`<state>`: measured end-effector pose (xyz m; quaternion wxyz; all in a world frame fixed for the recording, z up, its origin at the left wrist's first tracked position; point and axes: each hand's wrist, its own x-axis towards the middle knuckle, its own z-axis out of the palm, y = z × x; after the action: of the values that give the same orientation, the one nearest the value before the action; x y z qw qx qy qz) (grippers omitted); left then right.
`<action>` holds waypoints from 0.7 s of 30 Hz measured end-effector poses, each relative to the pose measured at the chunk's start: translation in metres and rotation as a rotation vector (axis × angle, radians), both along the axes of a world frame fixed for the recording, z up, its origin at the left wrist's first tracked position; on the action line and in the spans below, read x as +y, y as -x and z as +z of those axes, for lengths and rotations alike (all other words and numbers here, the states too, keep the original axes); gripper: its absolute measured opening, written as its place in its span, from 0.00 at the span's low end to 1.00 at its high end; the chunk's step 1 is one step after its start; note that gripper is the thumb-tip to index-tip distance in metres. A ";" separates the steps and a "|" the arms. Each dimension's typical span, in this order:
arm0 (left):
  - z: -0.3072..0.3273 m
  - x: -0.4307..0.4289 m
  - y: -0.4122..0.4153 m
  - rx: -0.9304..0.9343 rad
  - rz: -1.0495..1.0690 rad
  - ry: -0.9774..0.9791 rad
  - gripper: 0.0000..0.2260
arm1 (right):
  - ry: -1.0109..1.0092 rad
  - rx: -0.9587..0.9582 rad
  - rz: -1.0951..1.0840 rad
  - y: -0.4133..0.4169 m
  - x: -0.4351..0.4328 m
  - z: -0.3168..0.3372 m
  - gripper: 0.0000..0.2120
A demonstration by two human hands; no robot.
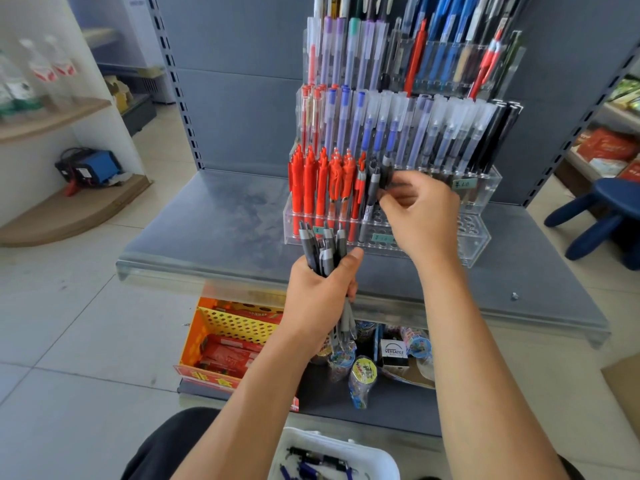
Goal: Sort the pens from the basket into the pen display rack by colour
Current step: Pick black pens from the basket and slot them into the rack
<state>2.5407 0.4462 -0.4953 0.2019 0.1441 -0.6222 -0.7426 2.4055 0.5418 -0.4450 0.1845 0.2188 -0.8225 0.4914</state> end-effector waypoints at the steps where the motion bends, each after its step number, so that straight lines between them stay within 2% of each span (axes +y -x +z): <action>1: 0.000 0.000 0.000 0.002 -0.002 0.000 0.11 | -0.024 -0.009 -0.022 0.000 0.000 -0.001 0.09; 7: 0.001 -0.001 -0.002 0.008 -0.025 0.003 0.13 | -0.118 -0.100 -0.127 0.000 0.000 0.000 0.07; 16: 0.002 -0.002 -0.004 0.004 -0.037 0.007 0.12 | -0.099 -0.161 -0.122 -0.012 0.005 -0.002 0.07; 18: 0.003 -0.001 -0.003 0.005 -0.037 0.009 0.12 | -0.065 -0.208 -0.008 -0.022 0.013 0.007 0.05; 21: 0.003 0.001 -0.003 0.013 -0.036 0.019 0.10 | -0.206 -0.349 0.357 -0.037 0.023 0.024 0.09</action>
<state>2.5434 0.4469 -0.4919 0.1937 0.1261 -0.6302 -0.7412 2.4430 0.5651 -0.4214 -0.0731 0.2901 -0.8360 0.4601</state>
